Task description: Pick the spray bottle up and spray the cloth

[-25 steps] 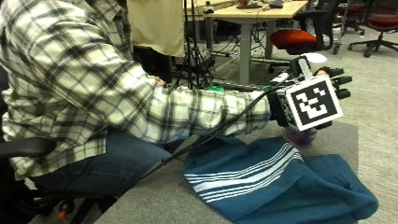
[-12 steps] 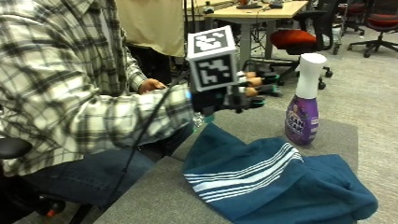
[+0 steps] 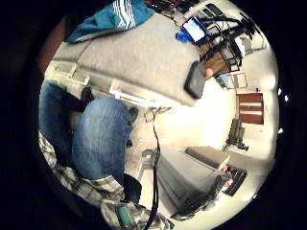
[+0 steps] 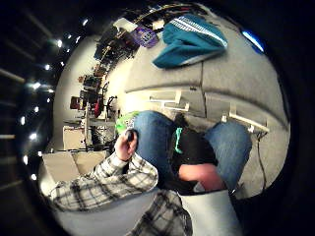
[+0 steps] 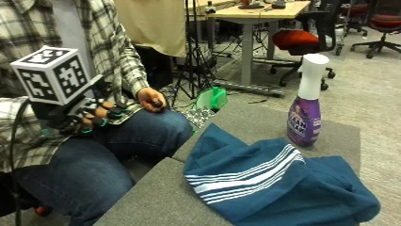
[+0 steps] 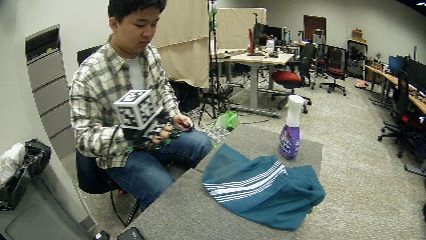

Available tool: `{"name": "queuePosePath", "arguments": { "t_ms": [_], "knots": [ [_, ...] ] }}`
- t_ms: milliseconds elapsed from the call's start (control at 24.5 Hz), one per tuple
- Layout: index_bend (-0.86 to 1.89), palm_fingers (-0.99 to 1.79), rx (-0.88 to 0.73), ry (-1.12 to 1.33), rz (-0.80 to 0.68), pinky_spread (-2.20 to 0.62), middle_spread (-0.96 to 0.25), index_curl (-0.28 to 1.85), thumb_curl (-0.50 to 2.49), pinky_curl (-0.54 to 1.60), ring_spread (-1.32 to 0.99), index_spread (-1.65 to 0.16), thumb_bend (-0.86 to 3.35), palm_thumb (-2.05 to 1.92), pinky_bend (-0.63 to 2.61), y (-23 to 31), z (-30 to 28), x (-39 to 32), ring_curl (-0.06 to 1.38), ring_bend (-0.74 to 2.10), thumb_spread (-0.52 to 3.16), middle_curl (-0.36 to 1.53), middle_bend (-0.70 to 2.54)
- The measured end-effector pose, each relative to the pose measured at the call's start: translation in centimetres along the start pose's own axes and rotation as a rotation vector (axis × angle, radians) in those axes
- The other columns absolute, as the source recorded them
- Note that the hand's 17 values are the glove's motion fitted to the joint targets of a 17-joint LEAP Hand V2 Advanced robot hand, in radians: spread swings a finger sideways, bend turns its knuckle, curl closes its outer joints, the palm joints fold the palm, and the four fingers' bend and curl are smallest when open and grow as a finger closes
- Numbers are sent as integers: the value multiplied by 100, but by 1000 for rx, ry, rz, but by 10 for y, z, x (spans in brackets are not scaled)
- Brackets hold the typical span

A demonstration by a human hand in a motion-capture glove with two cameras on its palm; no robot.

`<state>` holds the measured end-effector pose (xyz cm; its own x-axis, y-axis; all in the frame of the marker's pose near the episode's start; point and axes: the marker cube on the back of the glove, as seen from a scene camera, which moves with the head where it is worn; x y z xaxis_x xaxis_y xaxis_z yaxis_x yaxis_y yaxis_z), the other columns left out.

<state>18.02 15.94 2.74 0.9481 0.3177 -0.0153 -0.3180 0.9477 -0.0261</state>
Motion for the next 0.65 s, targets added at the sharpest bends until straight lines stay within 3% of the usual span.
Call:
{"name": "queuePosePath", "arguments": {
  "t_ms": [204, 652],
  "knots": [
    [23, 3, 12, -6, 93, 21, -4, 32, 51, 28, 16, -37, -2, 57, 46, 82, 19, 5, 29, 22, 105, 30, 18],
    [23, 7, 82, -2, 197, 22, -3, 34, 51, 26, 17, -37, -1, 61, 42, 146, 35, 9, 28, 19, 109, 29, 18]
  ]
}}
